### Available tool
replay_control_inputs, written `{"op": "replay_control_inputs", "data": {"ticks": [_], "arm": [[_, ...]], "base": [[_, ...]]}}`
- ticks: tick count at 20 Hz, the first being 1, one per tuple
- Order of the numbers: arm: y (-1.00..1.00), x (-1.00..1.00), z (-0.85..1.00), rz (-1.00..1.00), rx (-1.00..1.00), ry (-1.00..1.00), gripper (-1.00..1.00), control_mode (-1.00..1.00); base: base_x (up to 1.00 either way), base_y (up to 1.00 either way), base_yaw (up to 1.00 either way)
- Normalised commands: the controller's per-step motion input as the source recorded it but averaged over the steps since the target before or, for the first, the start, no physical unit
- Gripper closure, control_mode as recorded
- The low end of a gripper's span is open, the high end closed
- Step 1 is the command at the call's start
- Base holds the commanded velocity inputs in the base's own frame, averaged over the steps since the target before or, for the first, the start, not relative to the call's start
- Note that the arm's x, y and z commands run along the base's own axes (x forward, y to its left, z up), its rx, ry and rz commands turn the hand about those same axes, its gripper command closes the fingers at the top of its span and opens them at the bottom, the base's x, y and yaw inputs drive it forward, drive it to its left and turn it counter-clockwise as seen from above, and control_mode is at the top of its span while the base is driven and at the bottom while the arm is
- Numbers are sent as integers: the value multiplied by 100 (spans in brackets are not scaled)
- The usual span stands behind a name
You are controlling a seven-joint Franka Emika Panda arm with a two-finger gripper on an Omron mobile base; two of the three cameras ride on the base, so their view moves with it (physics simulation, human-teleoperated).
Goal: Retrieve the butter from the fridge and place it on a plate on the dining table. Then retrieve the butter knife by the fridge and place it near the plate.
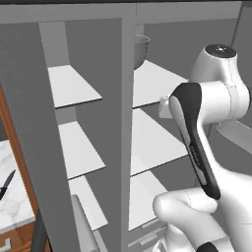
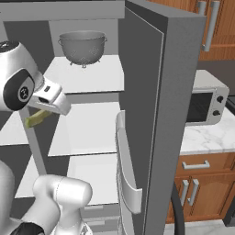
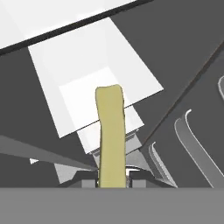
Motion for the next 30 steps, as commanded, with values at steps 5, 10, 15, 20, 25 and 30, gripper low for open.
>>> {"op": "replay_control_inputs", "data": {"ticks": [5, 10, 15, 20, 25, 30], "arm": [[-17, -67, -55, -10, 0, 0, 100, -100], [-13, -16, -48, 0, 0, 0, 100, -100], [-20, 0, -30, 0, -1, 0, 100, -100], [-1, 6, -33, 0, 0, 0, 100, -100], [0, 30, -27, 0, 0, 0, 100, -100], [0, 33, -15, 0, 0, 2, 100, -100]], "base": [[0, 0, 0], [0, 0, 0], [0, 0, 0], [0, 0, 0], [0, 0, 0], [0, 0, 0]]}}
